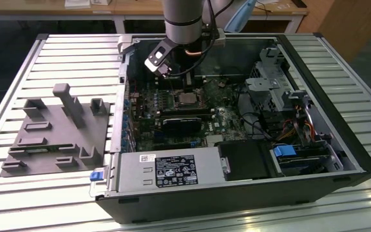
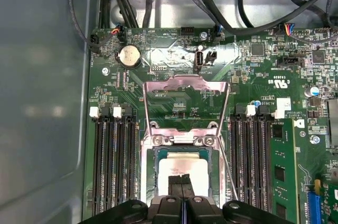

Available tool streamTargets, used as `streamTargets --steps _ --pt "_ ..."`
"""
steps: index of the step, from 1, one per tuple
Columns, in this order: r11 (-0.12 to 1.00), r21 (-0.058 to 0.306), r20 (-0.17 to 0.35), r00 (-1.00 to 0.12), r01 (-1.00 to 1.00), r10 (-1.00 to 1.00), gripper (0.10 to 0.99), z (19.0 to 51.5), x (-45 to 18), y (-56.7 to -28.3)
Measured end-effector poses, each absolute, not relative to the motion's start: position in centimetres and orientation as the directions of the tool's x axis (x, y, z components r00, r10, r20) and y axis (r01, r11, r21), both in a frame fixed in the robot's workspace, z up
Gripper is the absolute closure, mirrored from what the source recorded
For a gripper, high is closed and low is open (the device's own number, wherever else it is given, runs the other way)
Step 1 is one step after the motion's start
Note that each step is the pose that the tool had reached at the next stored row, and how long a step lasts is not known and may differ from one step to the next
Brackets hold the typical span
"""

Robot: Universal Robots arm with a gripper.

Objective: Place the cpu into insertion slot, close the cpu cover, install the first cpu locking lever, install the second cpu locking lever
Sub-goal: 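Place the cpu into insertion slot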

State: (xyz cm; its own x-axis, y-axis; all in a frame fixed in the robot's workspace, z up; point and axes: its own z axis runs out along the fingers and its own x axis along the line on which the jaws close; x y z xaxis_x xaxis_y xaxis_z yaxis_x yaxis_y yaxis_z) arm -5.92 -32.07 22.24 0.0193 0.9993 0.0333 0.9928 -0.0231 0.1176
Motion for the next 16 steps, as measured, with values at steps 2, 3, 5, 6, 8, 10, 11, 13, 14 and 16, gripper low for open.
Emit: streamTargets --steps 2,3,5,6,8,10,11,13,14,16 --pt "-0.023 0.117 0.033 0.019 0.993 0.999 0.984 22.24 -5.9 -32.07" --pt "-0.023 0.113 0.033 0.019 0.993 0.999 0.984 22.25 -5.8 -32.07" --pt "-0.023 0.103 0.033 0.02 0.994 0.999 0.984 22.24 -5.52 -32.07" --pt "-0.023 0.097 0.033 0.02 0.995 0.999 0.984 22.23 -5.37 -32.07" --pt "-0.024 0.091 0.033 0.021 0.996 0.999 0.984 22.23 -5.22 -32.07" --pt "-0.024 0.091 0.033 0.021 0.996 0.999 0.984 22.23 -5.22 -32.07" --pt "-0.024 0.091 0.033 0.021 0.996 0.999 0.984 22.24 -5.22 -32.07" --pt "-0.024 0.091 0.032 0.021 0.996 0.999 0.984 22.28 -5.22 -32.07" --pt "-0.024 0.091 0.032 0.021 0.996 0.999 0.984 22.38 -5.22 -32.07" --pt "-0.024 0.091 0.033 0.021 0.996 0.999 0.984 22.76 -5.22 -32.07"
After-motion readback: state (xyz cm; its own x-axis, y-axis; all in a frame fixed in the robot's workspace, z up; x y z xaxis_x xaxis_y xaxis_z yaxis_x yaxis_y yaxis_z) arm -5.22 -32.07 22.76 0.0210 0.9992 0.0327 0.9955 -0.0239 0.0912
